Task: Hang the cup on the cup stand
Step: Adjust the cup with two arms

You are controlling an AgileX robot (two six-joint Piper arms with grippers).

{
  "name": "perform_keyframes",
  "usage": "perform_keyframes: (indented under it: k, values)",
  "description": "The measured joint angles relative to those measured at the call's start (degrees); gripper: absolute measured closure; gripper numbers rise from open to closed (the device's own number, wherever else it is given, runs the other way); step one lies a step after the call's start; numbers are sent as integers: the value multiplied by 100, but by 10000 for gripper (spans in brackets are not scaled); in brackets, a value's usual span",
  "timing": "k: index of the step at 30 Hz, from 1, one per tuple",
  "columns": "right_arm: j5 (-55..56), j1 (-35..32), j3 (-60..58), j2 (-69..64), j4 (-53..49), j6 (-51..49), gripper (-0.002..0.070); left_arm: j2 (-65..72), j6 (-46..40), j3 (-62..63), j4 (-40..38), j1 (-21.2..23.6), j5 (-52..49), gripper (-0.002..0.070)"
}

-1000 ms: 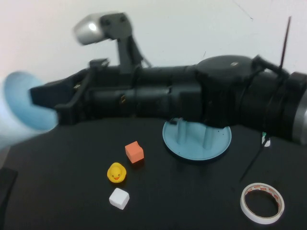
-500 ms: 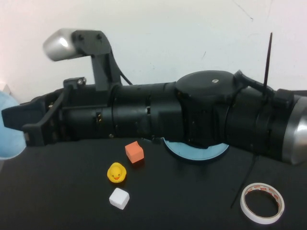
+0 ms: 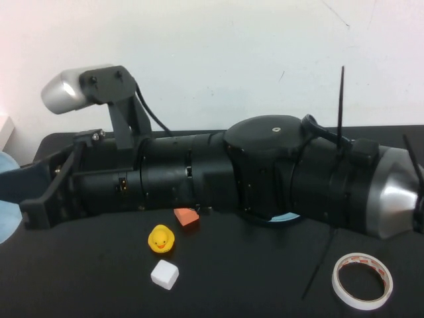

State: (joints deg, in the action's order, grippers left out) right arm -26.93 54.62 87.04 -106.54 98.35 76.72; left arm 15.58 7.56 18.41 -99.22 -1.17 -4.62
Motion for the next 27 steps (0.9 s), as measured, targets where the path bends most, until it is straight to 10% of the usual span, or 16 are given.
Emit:
perform_keyframes:
  k: [15, 27]
  values:
    - [-618, 89, 0, -75, -45, 119, 657, 0, -226, -12, -2, 14, -561, -11]
    - [-527, 65, 0, -75, -64, 289, 657, 0, -1065, -12, -2, 14, -570, 39]
